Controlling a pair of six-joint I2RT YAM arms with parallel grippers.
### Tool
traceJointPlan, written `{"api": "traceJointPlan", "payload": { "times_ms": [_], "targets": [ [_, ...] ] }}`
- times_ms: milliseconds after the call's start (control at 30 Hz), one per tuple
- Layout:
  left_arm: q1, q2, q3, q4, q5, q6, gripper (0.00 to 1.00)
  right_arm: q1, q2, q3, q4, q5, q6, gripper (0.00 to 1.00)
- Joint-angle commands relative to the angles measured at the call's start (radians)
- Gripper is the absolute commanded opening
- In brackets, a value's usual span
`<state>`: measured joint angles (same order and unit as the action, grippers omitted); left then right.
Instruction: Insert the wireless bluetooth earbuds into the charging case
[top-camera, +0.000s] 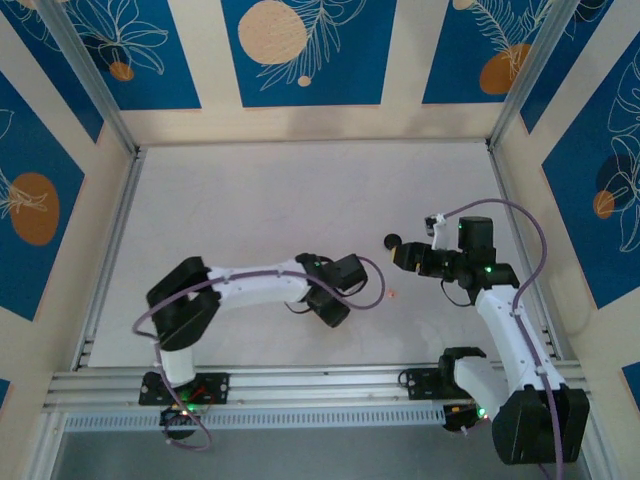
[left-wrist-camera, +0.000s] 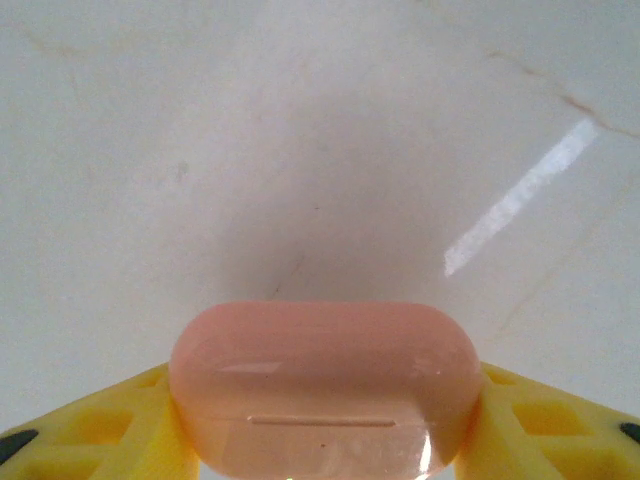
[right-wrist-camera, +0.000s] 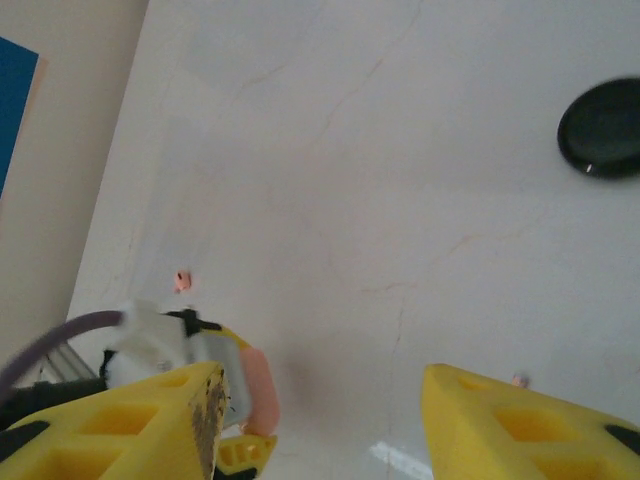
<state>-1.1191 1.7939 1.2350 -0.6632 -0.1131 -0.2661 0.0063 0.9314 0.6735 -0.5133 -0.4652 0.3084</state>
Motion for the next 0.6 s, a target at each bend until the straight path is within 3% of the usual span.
{"api": "traceJointPlan", "payload": {
  "times_ms": [0,333,433,567],
  "targets": [
    [0.013,-0.106,-0.124,0.234,0.004,0.18,0.5,-0.003,0.036,0.02,-0.067,-0.109,0.011,0.55],
    [0.061,-0.387,-0.608,0.889,0.149,0.47,0.49,0.098,0.108,-0.02,-0.021,-0.231,0.043,0.51],
    [0.062,-0.423,-0.692,1.016,0.169,0.525,0.49,0.169,0.123,-0.045,0.012,-0.227,0.059,0.5],
    [0.062,-0.43,-0.721,1.065,0.179,0.545,0.49,0.284,0.138,-0.049,0.035,-0.173,0.071,0.49]
  ]
}}
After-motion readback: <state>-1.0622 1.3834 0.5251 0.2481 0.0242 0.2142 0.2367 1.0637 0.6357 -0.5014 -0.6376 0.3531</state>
